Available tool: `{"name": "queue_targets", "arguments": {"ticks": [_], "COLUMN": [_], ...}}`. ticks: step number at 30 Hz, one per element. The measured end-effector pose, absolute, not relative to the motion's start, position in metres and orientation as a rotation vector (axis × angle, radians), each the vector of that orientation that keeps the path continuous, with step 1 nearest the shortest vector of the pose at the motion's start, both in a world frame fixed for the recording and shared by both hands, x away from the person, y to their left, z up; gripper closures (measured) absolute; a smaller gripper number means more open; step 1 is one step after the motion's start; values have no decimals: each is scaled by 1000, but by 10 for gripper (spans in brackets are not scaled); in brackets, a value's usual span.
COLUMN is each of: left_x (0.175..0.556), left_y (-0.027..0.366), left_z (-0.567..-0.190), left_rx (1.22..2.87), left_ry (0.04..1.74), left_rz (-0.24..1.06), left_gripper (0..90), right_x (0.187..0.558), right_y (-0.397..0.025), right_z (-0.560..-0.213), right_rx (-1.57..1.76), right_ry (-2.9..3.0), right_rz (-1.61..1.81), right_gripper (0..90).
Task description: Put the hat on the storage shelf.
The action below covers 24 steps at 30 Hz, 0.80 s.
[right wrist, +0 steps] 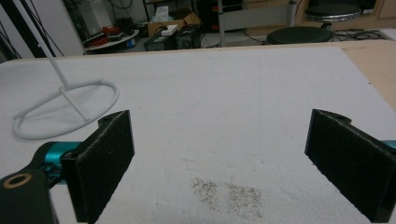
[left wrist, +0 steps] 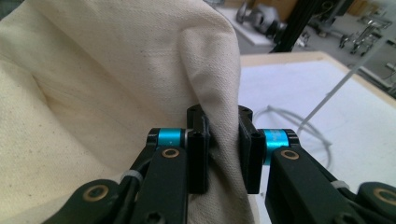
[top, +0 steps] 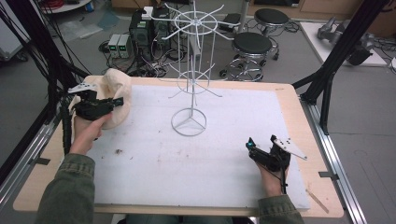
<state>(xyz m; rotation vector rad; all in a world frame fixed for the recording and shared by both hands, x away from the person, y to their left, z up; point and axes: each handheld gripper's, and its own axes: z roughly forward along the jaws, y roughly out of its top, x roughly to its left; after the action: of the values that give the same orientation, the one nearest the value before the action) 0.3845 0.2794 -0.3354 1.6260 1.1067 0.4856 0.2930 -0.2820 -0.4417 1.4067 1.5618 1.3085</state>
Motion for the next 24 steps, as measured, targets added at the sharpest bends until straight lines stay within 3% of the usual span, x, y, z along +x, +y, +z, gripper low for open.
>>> {"name": "queue_targets", "arguments": {"ticks": [24], "left_x": [319], "left_y": [273], "left_z": [-260], "left_rx": [1385], "left_ry": [659], "left_rz": [707], "left_gripper": [772], "right_x": [292], "right_y": [-277], "right_z": [-440], "right_rx": [1361], "right_ry": [1595], "right_rz": [1327], "right_gripper": [72]}}
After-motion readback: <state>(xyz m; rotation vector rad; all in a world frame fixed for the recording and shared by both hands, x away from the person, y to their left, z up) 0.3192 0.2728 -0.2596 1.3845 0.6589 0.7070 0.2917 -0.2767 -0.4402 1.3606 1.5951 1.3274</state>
